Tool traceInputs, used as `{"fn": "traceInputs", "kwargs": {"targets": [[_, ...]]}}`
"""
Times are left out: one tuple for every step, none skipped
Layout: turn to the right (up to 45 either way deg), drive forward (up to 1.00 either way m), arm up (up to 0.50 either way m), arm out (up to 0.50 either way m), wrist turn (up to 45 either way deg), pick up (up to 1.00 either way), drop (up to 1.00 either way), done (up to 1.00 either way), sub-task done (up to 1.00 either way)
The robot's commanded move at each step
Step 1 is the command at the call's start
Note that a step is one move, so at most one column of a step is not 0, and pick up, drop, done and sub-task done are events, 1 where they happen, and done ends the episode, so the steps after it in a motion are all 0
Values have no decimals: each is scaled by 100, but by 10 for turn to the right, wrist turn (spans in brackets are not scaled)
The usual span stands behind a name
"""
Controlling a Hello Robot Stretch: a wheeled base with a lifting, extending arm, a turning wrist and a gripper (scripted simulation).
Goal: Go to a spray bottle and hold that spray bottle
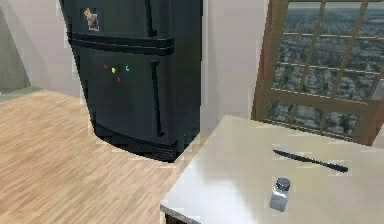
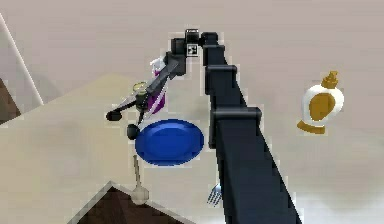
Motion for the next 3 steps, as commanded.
{"fn": "traceInputs", "kwargs": {"targets": [[0, 0, 0, 0, 450, 0, 0, 0, 0], [0, 0, 0, 0, 450, 0, 0, 0, 0], [0, 0, 0, 0, 30, 0, 0, 0, 0]]}}
